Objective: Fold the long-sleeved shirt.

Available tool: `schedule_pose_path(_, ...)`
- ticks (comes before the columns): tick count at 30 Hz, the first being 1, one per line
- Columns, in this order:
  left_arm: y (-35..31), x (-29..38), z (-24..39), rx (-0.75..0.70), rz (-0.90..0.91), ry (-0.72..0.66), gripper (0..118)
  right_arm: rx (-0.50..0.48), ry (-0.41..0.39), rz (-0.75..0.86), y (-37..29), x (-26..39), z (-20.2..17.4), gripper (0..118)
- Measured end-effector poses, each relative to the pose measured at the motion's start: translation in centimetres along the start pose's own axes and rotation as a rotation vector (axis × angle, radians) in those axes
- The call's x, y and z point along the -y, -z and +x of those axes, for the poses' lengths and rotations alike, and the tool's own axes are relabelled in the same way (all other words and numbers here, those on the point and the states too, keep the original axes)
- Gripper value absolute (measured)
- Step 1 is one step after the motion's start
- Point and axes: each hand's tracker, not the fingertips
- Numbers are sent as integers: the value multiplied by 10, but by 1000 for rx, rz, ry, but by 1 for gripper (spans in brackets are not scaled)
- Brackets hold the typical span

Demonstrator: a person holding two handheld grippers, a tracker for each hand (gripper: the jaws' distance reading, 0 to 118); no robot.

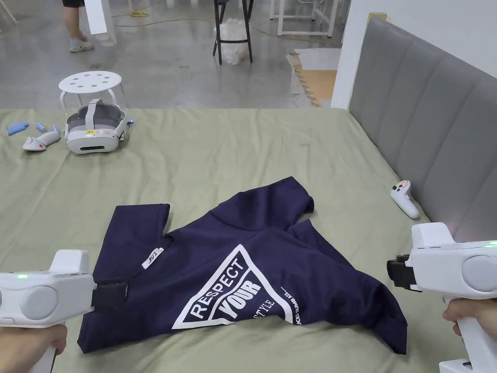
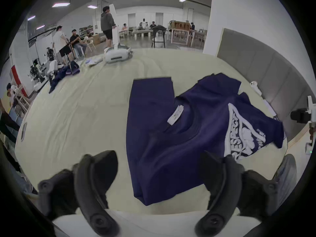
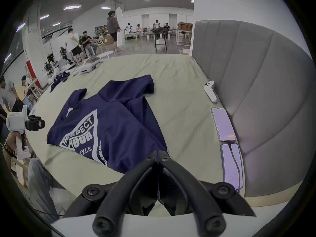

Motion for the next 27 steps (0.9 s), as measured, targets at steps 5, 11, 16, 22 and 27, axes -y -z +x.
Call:
schedule_pose_path(5,46,29,-6,9,-98,-22,64,22,30,-16,6,-2,3,0)
schedule_pose_path(11,23,22,19,67,-73,20,6,73,33,-118,18,6,14,115)
schedule_pose_path(16,23,11,9,49,-65,25,7,106,29,-230,57,29,25,89)
schedule_pose_path(22,29,13,7,51,-66,25,6,34,11,-298,99,52,23,21)
schedule_pose_path(27,-6,-24,-6,88,67,-43,7,89,42,-72,51,-5,32,6)
